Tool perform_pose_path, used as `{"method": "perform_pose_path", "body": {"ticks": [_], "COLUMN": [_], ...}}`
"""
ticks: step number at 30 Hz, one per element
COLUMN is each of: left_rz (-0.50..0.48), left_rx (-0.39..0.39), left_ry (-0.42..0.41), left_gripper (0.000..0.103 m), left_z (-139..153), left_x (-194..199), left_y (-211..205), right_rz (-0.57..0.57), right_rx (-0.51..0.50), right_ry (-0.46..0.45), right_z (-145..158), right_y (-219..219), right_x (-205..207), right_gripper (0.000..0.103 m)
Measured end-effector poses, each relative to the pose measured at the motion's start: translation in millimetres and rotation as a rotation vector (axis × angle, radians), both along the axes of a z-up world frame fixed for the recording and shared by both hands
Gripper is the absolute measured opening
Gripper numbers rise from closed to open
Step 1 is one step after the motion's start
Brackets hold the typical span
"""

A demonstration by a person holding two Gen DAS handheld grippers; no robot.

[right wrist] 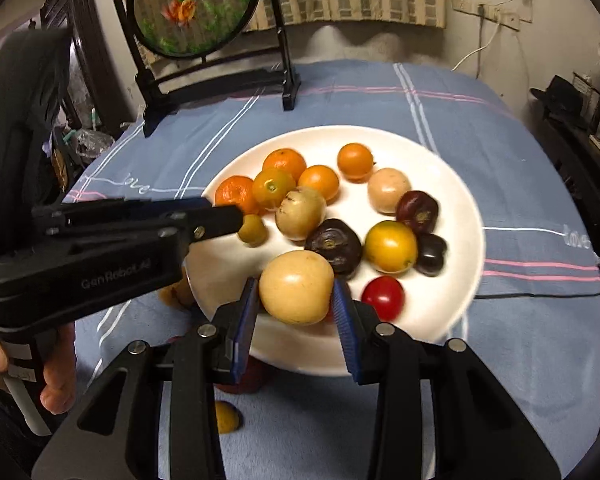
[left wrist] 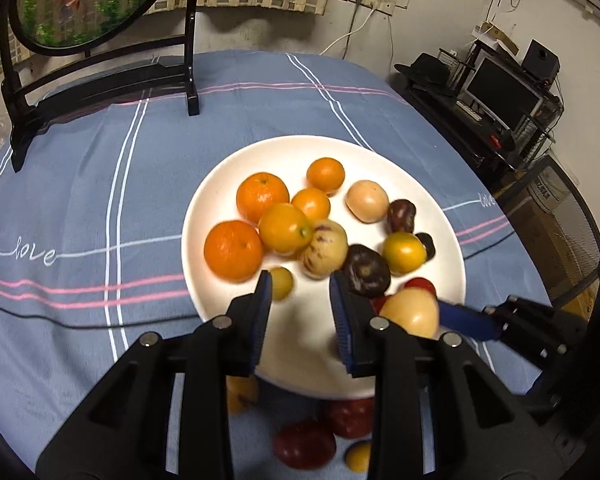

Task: Organize fruits
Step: 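Carry the potato and dark plum onto the white plate and open both tools, then grasp a small yellow fruit with the right tool while the left tool approaches a red tomato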

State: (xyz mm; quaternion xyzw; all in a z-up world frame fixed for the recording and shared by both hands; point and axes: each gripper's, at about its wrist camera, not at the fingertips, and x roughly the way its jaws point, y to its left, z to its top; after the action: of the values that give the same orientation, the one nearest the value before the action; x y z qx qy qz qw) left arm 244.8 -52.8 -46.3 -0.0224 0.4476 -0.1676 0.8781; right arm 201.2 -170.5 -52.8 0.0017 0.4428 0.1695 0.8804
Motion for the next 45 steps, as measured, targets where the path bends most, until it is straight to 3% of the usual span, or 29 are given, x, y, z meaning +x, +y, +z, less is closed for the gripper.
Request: {"method": "perform_pose_path", "body": {"ticks": [3, 5, 6, 7, 12, 16, 24, 33, 40, 44, 45], "left_rz": [0.012, 0.018, 0.022, 0.027, 0.035, 0.043, 0.104, 0.167, 0.192, 0.202, 0.201], "left_rx": [-0.004, -0.015, -0.019, -0.023, -0.061, -0.062, -0.036, -0.031, -0.048, -0.054, -0.055], "left_ry": [0.010, 0.005, -0.002, -0.020, -0.067, -0.120, -0.133, -0.096, -0.076, -0.072, -0.072], "left_gripper": [0.030, 0.030, 0.030, 0.030, 0.040, 0.040, 0.047, 0.072, 0.079, 0.080, 0.080], "left_z": [-1, 3, 6, 12, 33, 42, 19, -2, -4, -5, -5], "left_x": [6, 4, 2, -3, -31, -72, -145, -174, -178, -180, -180], "left_y": [3, 7, 9, 12, 24, 35, 68, 104, 123, 127, 126], "right_rz": [0.010, -0.006, -0.018, -0.025, -0.062, -0.093, -0.094, 0.026, 0.029, 0.050, 0.058], "right_rx": [-0.021, -0.053, -0.053, -0.047, -0.044, -0.027, 0.030, -0.002, -0.081, -0.084, -0.088], "right_ry": [-0.008, -0.030, -0.048, -0.061, -0.107, -0.105, -0.044, 0.042, 0.057, 0.079, 0.083], "right_z": [-2, 1, 5, 8, 30, 32, 15, -9, -30, -39, -41], "right_y": [4, 4, 2, 1, -12, -32, -36, 19, 44, 49, 51], "right_x": [2, 0, -3, -5, -28, -62, -122, -119, -99, -88, -86], "right_gripper": [0.038, 0.046, 0.058, 0.062, 0.063, 0.063, 0.063, 0.063, 0.062, 0.049, 0.042]}}
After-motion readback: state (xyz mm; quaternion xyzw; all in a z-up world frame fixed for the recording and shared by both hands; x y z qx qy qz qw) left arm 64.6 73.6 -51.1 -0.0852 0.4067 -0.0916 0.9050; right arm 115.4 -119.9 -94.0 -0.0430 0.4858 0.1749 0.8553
